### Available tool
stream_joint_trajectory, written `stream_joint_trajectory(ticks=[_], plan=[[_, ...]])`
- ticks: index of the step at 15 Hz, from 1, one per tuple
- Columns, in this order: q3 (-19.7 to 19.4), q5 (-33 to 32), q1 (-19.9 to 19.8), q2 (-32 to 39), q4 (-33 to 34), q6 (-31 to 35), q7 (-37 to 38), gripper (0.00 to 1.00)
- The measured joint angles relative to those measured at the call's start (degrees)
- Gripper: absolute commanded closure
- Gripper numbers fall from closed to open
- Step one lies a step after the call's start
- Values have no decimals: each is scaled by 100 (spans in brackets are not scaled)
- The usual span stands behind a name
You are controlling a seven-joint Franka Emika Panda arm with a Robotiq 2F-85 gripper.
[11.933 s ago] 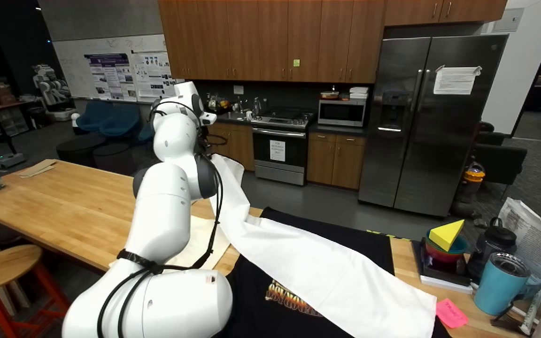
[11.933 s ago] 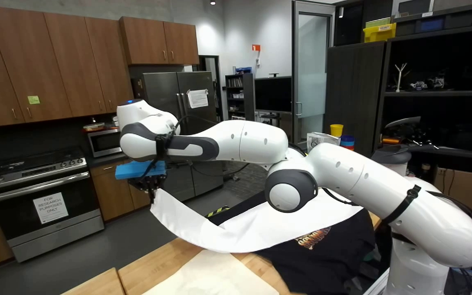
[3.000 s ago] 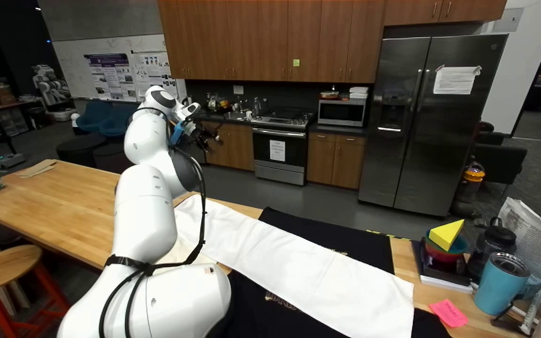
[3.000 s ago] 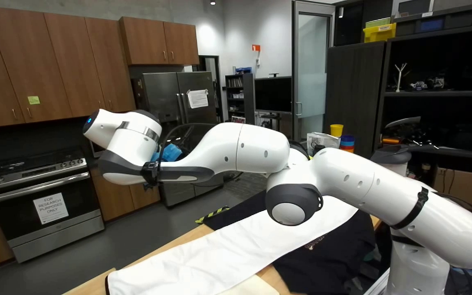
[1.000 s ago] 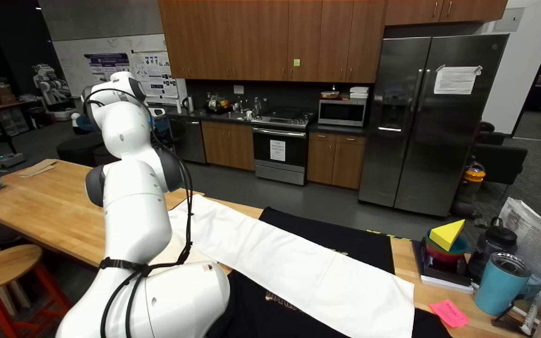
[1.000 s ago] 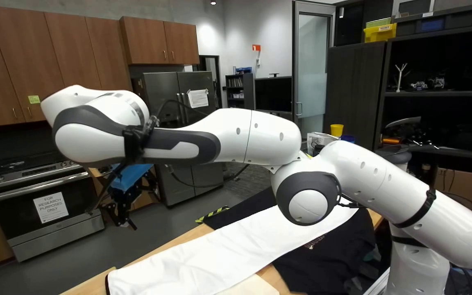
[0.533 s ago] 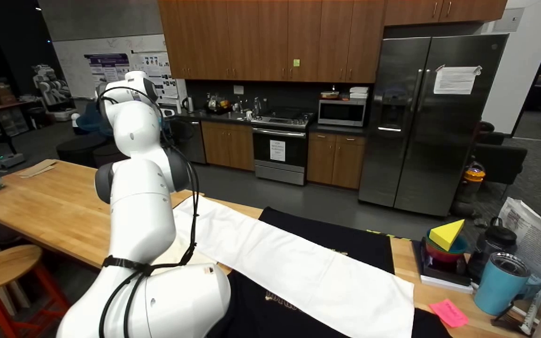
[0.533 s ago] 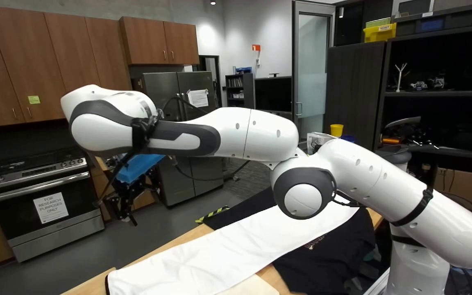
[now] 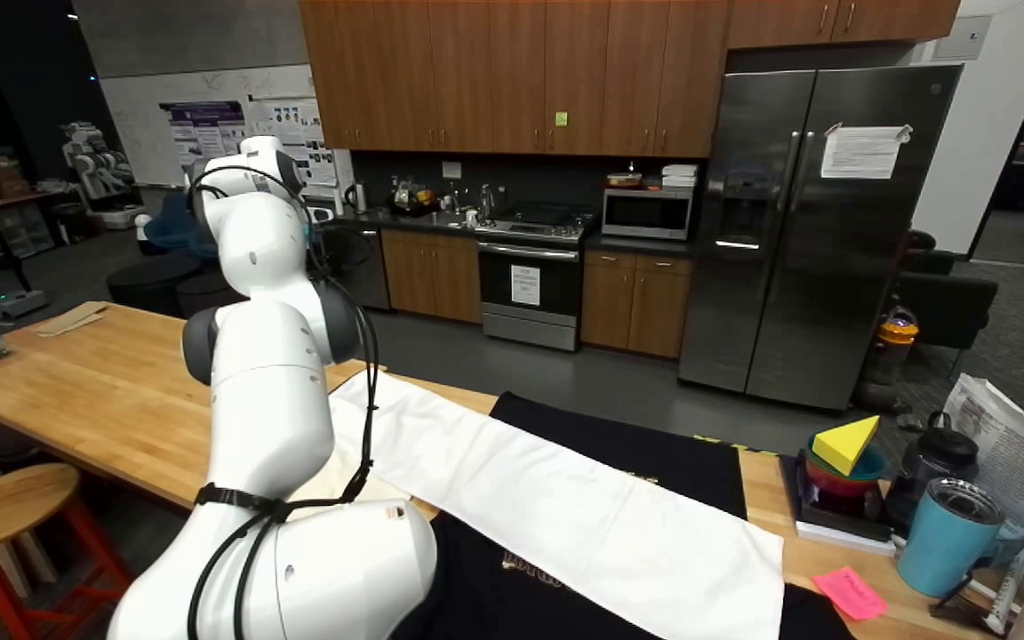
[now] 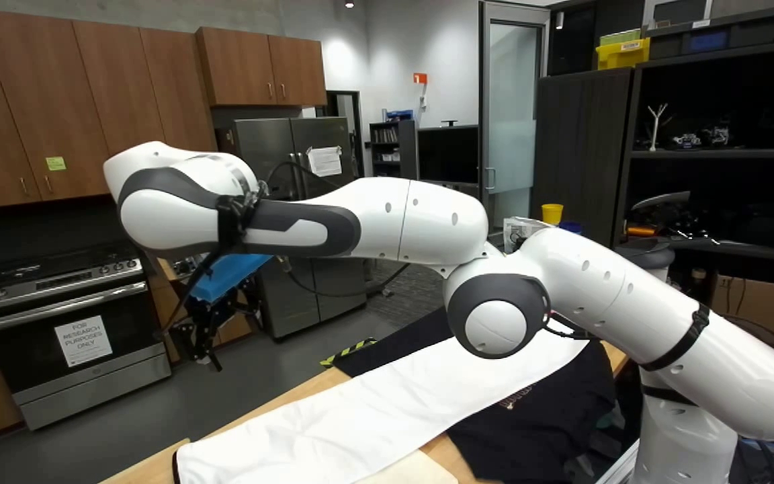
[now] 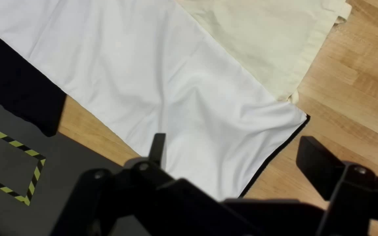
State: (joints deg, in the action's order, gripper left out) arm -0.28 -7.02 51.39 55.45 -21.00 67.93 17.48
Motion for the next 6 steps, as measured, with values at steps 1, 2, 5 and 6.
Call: stream_joint_trajectory(ticks=[1,2,5,6], plan=[[0,0,7,0,-1,30,0,0],[0,0,13,0,-1,41,0,0],[0,0,20,0,-1,50,0,0],[0,0,20,1,-1,52,0,0]])
